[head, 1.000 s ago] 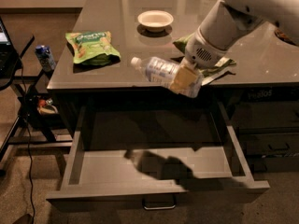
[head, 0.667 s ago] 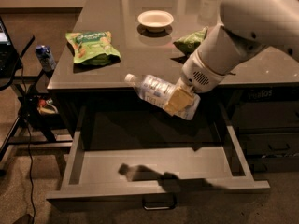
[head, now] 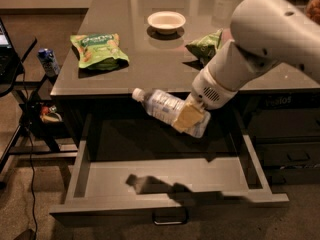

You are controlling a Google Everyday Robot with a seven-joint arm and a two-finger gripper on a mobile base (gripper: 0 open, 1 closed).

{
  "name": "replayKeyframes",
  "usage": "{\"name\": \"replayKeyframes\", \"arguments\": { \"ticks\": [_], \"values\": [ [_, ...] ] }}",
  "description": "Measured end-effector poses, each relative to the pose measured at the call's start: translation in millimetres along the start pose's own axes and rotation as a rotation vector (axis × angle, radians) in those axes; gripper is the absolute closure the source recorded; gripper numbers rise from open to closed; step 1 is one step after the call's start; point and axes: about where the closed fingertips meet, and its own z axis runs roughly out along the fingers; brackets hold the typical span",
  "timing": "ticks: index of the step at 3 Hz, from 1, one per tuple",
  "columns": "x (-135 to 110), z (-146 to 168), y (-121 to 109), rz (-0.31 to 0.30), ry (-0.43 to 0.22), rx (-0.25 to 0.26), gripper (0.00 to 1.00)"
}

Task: Place blue plastic bottle into top drawer

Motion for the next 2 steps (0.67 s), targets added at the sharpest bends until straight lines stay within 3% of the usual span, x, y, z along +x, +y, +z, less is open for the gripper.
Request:
{"name": "replayKeyframes", "arguments": {
  "ticks": [2],
  "values": [
    [27.6, 72.5, -1.5, 0.089, 0.011, -0.085, 1.0]
  ]
}}
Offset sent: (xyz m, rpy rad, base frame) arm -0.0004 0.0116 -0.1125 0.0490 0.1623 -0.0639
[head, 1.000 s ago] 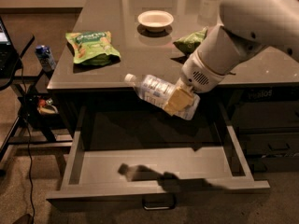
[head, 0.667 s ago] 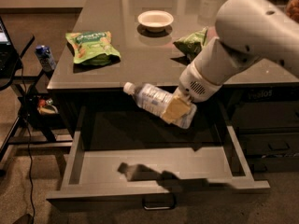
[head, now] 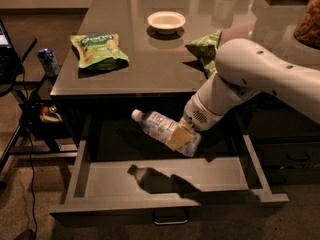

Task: Place blue plastic bottle into top drawer

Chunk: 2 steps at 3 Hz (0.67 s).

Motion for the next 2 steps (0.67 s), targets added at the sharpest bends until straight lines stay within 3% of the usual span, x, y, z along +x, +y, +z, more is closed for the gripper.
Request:
{"name": "replayKeyframes", "arguments": {
  "ticks": [1, 2],
  "values": [
    [0.1, 0.1, 0.0, 0.0, 0.0, 0.0, 1.0],
    [17.1, 23.5, 7.4, 0.01, 0.005, -0.038, 1.0]
  ]
}}
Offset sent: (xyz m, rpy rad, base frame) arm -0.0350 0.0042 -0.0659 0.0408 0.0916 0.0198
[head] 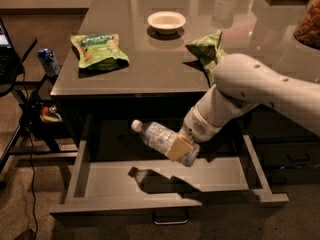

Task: Place blue plastic bottle into top drawer

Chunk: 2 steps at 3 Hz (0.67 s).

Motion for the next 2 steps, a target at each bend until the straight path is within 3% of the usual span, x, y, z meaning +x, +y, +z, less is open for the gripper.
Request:
{"name": "replayKeyframes", "arguments": {
  "ticks": [2],
  "values": [
    [42.7, 39.3, -6.7, 0.012, 0.014, -0.022, 1.0]
  ]
}}
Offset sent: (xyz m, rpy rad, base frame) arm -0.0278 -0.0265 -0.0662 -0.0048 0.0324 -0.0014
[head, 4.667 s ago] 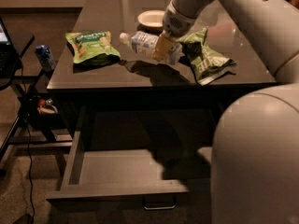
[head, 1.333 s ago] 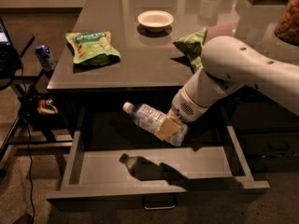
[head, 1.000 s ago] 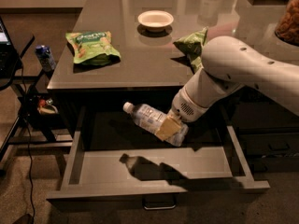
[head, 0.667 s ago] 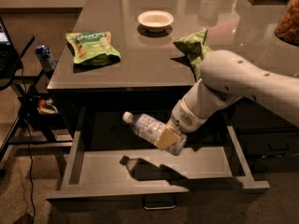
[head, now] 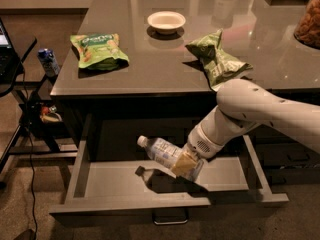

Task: Place blue plastic bottle into top drawer

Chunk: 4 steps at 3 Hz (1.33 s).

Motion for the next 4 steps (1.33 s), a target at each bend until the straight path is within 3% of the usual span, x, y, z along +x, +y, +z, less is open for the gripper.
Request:
{"name": "replayKeyframes", "arguments": {
  "ticks": [4],
  "values": [
    [-50.0, 58.1, -27.9, 0.058, 0.049, -0.032, 1.0]
  ]
}}
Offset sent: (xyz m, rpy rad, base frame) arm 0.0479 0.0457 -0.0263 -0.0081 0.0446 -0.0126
